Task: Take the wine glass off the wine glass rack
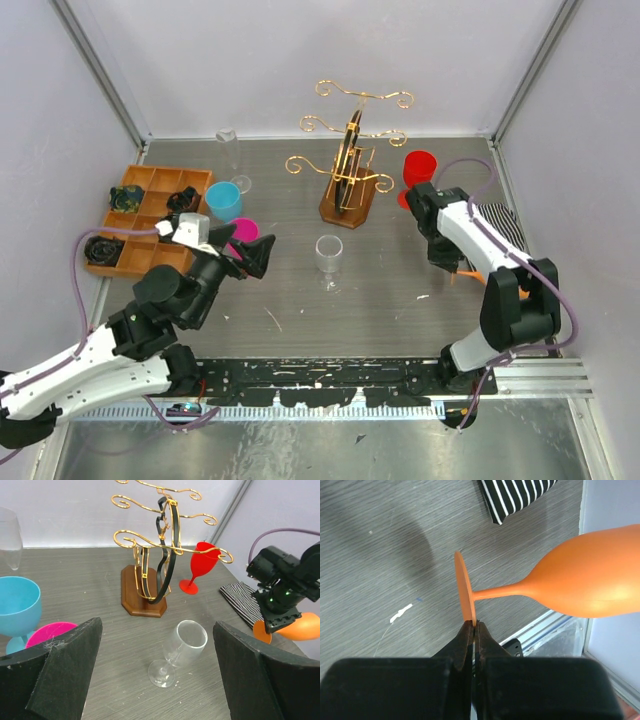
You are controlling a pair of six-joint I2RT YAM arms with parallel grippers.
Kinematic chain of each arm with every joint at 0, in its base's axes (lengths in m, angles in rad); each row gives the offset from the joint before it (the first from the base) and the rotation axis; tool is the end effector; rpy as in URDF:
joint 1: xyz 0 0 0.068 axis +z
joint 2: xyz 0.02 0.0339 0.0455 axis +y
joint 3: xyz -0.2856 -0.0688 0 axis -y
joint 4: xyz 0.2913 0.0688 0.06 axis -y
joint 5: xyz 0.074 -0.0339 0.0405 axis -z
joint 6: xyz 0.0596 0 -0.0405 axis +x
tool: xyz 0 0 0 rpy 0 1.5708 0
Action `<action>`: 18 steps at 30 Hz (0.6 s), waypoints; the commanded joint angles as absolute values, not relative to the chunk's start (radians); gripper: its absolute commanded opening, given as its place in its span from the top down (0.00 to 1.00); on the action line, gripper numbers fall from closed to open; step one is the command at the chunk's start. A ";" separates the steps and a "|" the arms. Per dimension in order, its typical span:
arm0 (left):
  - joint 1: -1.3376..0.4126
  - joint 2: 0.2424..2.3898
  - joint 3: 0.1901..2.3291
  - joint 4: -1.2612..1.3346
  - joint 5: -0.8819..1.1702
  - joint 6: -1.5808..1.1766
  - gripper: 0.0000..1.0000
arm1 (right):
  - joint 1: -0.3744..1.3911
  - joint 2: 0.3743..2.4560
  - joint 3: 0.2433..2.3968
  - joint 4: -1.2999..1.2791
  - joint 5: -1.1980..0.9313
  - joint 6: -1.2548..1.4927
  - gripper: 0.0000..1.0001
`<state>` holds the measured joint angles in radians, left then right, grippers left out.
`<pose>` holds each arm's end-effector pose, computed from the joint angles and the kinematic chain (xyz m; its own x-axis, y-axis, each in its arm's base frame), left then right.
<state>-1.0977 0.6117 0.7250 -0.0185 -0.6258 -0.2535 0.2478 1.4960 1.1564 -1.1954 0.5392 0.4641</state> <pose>0.1179 -0.1538 0.3816 -0.0726 -0.3044 -0.9498 0.4520 0.8388 -0.3033 0.2962 0.0434 0.2328 -0.9526 0.1552 -0.2617 0.2614 0.8577 -0.4428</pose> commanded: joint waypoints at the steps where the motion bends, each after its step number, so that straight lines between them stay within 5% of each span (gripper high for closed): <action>1: -1.098 0.547 0.704 -0.054 -0.669 -0.270 0.02 | 0.243 1.549 1.172 -1.194 0.656 0.512 0.99; 18: -1.099 0.391 0.703 -0.153 -0.706 -0.278 0.03 | 0.275 1.739 1.117 -1.112 0.769 0.560 0.99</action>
<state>-1.0977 0.4068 0.7143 -0.1352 -0.6880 -0.2672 0.2520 1.7222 1.1267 -1.1408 0.6670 0.5068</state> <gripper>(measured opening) 0.972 0.038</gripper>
